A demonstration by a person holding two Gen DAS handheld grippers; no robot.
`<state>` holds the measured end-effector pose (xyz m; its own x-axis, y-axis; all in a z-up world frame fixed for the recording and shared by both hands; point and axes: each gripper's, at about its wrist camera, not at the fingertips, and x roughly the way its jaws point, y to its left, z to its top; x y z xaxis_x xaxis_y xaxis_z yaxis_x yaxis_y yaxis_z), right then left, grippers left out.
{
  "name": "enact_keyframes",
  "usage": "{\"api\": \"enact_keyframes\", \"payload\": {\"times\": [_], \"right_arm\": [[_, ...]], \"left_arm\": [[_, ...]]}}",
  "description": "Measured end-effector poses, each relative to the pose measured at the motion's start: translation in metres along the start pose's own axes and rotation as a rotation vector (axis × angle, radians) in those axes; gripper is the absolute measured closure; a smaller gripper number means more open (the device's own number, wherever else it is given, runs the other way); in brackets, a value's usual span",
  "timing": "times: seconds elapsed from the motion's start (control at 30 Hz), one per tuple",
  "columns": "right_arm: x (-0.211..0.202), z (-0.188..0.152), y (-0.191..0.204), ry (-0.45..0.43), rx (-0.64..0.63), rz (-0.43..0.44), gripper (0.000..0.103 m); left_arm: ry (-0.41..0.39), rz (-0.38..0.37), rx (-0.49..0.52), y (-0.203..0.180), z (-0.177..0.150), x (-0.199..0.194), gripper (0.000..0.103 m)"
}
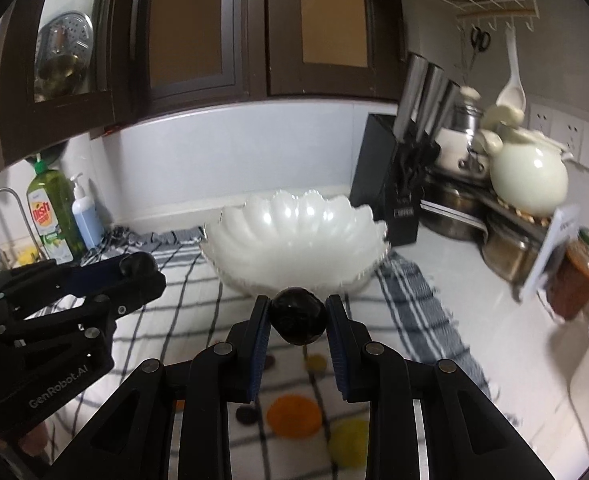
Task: Organize fruits
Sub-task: 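Lift the held plums with both tools and carry them over the white bowl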
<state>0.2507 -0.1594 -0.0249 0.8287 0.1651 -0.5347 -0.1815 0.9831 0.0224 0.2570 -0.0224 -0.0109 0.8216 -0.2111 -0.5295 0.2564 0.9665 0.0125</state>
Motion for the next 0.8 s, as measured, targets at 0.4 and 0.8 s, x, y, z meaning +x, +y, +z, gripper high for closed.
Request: {"api": "enact_keyframes", "payload": {"times": [0.4, 0.8], "right_arm": [[0.032, 0.05, -0.013, -0.04, -0.029, 0.027, 0.074], [0.111, 0.088, -0.03, 0.081, -0.031, 0.009, 0.074]], "left_arm": [[-0.05, 0.062, 0.013, 0.008, 0.051, 0.02, 0.074], [0.046, 0.046, -0.016, 0.03, 0.088, 0.098, 0.074]]}}
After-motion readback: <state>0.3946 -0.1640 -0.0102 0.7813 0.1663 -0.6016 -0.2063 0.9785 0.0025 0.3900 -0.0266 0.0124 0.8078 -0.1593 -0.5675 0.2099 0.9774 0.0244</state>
